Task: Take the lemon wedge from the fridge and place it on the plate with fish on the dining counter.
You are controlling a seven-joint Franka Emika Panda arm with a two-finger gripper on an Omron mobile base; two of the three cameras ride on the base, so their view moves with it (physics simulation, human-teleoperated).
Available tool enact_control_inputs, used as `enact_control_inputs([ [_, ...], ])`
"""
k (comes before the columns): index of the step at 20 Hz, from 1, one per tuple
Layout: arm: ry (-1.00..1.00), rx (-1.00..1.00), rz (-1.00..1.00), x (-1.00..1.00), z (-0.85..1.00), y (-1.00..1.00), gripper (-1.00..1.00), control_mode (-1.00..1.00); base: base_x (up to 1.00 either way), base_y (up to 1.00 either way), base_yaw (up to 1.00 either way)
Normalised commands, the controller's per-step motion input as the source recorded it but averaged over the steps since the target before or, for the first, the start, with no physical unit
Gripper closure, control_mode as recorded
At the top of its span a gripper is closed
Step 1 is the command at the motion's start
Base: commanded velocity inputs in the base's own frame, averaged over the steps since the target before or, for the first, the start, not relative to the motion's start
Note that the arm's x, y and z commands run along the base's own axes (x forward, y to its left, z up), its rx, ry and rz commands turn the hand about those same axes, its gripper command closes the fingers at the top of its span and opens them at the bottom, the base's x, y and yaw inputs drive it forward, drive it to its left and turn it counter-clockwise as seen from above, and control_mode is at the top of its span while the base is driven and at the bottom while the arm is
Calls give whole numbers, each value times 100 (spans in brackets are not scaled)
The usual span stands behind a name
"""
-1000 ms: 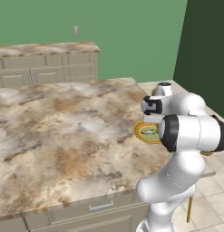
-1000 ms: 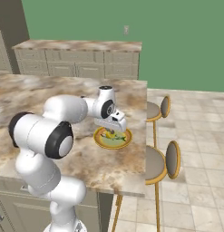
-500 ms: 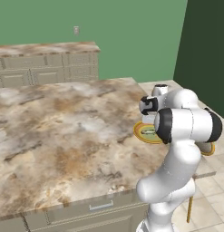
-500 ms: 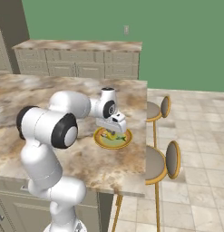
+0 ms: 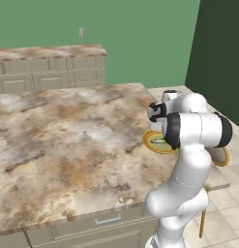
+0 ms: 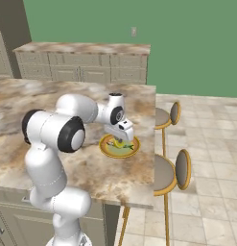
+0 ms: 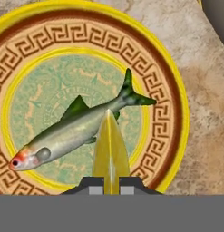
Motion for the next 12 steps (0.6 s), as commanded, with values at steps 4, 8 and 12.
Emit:
enact_control_inputs([
  [4,-4,0,-14,50,-6,0,-100,-100,0,0,0],
  [8,-2,0,-4,-16,13,5,-100,-100,0,0,0],
  [12,-14,1,0,-100,47,46,-100,-100,0,0,0],
])
